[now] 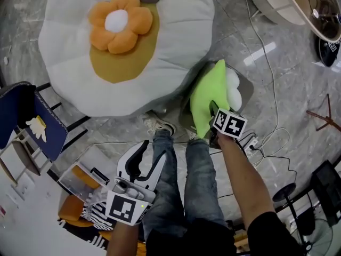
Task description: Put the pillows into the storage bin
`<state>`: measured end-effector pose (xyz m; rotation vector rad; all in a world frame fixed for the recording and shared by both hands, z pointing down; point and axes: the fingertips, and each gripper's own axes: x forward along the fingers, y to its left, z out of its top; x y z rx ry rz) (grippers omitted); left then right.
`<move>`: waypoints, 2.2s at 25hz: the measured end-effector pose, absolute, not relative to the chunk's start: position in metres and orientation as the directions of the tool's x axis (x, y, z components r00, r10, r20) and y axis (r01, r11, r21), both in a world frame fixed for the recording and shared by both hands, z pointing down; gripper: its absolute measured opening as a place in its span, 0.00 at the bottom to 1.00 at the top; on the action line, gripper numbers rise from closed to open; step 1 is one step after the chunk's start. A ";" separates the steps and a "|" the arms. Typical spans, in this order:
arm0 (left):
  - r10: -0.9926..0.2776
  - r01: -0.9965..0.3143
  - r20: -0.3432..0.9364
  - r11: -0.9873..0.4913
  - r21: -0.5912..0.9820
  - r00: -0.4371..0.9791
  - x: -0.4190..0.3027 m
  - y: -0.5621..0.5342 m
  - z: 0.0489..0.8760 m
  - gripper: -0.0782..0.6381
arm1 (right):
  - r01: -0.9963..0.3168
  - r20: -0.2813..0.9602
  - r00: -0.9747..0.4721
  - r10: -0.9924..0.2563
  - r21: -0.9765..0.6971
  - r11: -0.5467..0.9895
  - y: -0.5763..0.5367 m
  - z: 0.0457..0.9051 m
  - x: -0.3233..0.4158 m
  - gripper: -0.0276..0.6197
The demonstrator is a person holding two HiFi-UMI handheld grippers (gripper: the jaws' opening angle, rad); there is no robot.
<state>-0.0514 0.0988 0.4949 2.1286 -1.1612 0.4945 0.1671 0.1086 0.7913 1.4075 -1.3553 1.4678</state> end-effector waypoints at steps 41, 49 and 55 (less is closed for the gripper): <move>-0.783 -0.914 0.487 -0.258 0.312 0.387 -0.115 0.069 0.439 0.39 | -0.900 0.666 -0.416 -0.619 -0.398 0.177 -0.035 0.558 0.103 0.55; -0.841 -0.945 0.479 -0.107 0.308 0.251 -0.184 0.091 0.443 0.39 | -0.851 0.656 -0.525 -0.543 -0.414 0.323 -0.055 0.565 0.005 0.53; -0.853 -0.949 0.494 -0.002 0.316 0.167 -0.237 0.117 0.452 0.39 | -0.824 0.687 -0.564 -0.458 -0.430 0.369 -0.055 0.586 -0.064 0.50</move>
